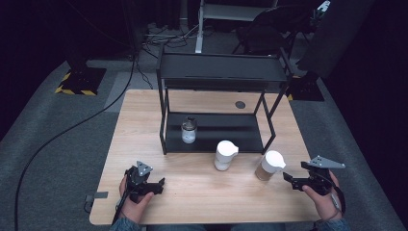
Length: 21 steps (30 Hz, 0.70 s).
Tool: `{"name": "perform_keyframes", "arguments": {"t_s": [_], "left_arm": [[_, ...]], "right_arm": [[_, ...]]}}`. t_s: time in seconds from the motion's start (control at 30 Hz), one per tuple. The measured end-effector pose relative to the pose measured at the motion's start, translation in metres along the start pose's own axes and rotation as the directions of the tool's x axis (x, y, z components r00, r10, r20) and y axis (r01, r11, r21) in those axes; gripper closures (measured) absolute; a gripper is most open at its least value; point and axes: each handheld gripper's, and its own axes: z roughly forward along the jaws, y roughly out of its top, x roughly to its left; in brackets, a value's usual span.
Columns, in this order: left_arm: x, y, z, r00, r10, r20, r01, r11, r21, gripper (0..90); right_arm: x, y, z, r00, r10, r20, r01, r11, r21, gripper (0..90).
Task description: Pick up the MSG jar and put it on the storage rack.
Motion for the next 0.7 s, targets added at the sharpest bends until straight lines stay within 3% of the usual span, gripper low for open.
{"name": "perform_keyframes", "arguments": {"t_s": [0.7], "left_arm": [[0.000,0.000,0.000,1.0000,-0.005,-0.003,0.005,1.0000,0.000,5.2]], "right_arm": [[0.011,0.034,-0.028,0.9992,-0.037,-0.017,0.036,0.999,-0.027,6.9]]}}
